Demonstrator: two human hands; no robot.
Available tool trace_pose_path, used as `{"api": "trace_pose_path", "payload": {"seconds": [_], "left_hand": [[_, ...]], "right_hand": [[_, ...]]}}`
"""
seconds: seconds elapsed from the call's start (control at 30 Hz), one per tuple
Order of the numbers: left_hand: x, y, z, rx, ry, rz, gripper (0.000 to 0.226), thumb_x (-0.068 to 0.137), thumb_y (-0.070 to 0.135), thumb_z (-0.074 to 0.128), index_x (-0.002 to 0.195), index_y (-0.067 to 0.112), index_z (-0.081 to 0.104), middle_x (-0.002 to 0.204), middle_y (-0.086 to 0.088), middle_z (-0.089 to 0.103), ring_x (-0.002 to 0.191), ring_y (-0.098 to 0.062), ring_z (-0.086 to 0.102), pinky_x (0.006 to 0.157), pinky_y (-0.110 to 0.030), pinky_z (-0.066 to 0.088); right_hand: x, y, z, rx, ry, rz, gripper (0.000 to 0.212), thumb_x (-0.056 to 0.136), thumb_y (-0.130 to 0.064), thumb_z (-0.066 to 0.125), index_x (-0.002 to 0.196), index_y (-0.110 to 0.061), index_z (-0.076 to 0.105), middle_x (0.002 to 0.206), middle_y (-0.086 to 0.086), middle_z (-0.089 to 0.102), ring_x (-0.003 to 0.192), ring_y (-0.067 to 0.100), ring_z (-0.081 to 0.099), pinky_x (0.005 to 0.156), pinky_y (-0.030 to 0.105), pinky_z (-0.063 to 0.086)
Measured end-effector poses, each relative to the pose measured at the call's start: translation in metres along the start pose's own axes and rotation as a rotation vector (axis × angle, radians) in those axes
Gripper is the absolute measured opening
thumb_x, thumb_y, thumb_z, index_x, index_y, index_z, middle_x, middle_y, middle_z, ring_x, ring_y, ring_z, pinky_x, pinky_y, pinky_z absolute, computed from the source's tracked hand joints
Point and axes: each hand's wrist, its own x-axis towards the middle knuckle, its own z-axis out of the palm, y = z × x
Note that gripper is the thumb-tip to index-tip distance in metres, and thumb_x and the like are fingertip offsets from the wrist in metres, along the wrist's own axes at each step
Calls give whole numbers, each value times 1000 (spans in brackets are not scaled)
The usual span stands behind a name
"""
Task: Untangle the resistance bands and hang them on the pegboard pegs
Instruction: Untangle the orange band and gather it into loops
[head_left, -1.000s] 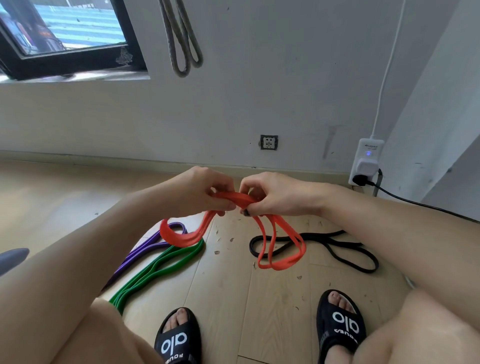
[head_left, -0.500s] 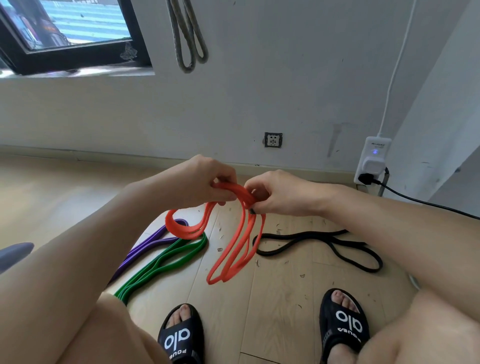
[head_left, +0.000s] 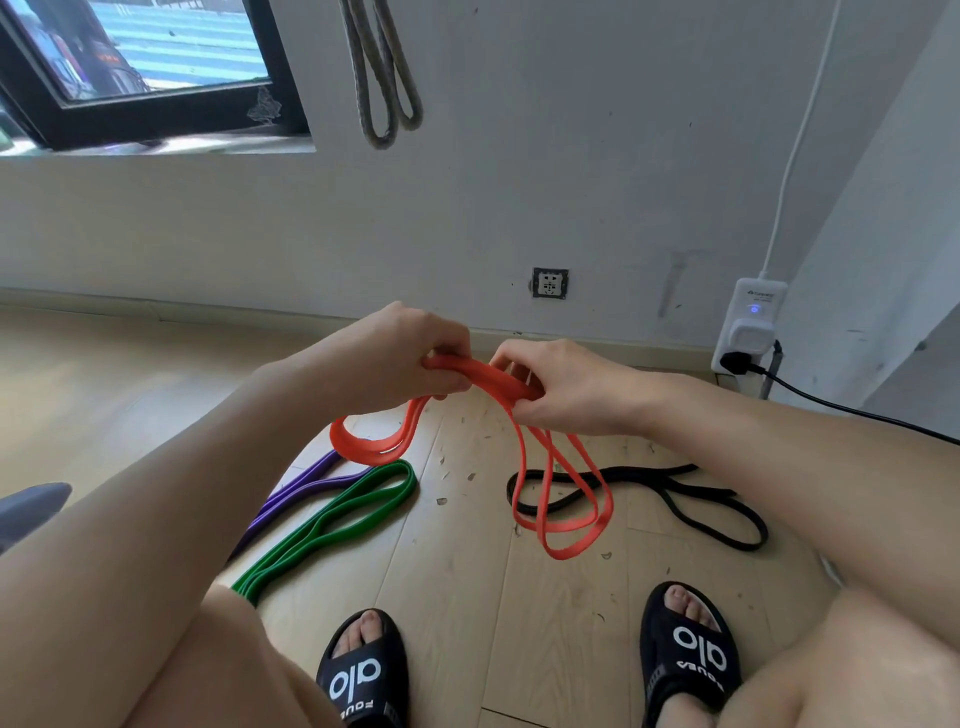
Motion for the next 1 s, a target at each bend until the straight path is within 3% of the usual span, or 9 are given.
{"api": "trace_pose_path", "payload": {"seconds": [0.17,0.3,0.43,0.53,0.67,0.87,1.0], "left_hand": [[3,3,1,3,-4,20,11,93,36,71,94,25,69,77,13,72,71,-3,68,69,-26,57],[4,6,0,1,-3,38,13,93,36,70,95,24,69,79,12,72,72,-3,69,70,-24,58],[3,3,-2,16,7,30,12,93,36,70,95,24,69,79,12,72,71,-4,70,71,-27,60],[1,0,-4,29,6,28,12,93,36,70,95,24,69,80,10,72,71,-6,70,73,-33,61],[0,-1,-6,46,-19,24,14,93,37,70,97,23,70,79,11,70,70,-5,68,71,-27,59],[-1,-1,-4,-35,-38,16,15,91,37,72,98,24,71,82,13,72,76,-6,71,77,-31,61],[-2,1,-1,-117,-28,11,12,90,34,73,97,24,72,85,12,73,80,-6,72,80,-31,61]], "right_hand": [[0,4,-1,-68,1,47,30,88,-11,61,111,-30,56,96,-2,65,84,16,65,74,37,59],[1,5,2,-88,-43,86,20,92,-9,52,100,-27,54,89,6,60,70,18,53,62,35,48],[1,4,3,-97,-45,110,15,99,-20,45,110,-22,56,89,3,61,74,21,57,65,37,49],[1,5,3,-84,-46,123,11,98,-23,47,106,-22,55,92,5,65,81,23,64,69,39,54],[2,10,3,-151,-72,138,9,90,-19,53,98,-24,50,83,2,56,66,18,49,60,35,43],[1,6,8,-144,-190,109,28,87,-35,72,94,-34,45,86,-2,55,75,17,55,64,31,46],[2,7,20,-204,-167,60,63,75,-64,77,122,-30,53,116,-3,60,104,19,60,90,38,54]]}}
